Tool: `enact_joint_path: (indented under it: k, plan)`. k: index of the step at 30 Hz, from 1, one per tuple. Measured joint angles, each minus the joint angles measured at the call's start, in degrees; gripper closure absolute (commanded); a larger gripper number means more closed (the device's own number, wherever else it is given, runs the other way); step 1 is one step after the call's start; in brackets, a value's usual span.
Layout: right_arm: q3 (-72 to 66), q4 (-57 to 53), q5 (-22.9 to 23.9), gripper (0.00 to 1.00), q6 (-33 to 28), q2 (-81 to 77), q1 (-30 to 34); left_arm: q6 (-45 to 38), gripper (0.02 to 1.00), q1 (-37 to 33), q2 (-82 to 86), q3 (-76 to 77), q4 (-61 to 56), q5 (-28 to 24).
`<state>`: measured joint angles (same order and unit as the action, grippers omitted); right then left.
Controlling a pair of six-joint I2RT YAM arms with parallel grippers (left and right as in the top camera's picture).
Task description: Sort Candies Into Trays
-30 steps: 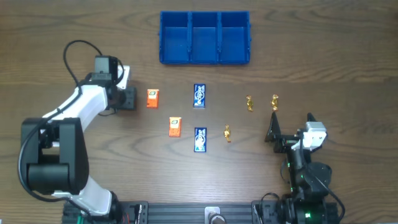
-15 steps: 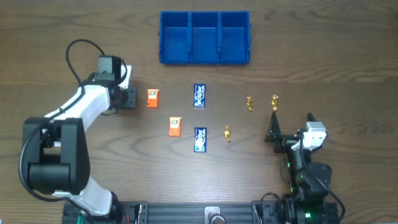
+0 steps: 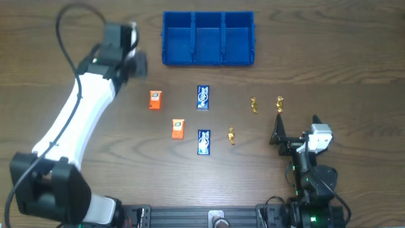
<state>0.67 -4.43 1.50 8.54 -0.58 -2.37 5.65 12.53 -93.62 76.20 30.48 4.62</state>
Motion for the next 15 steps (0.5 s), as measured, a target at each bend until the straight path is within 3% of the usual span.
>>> enact_joint_path:
  k: [7, 15]
  plan:
    - [0.0, 0.0, 0.0, 0.003, 0.0, 0.0, 0.0, 2.5, 0.673, 9.1, -6.3, 20.6, 2.2, 6.2]
    - [0.0, 0.0, 0.0, 0.003, 0.0, 0.0, 0.0, 4.9, 0.673, 11.8, -26.6, 36.8, 5.2, 7.6]
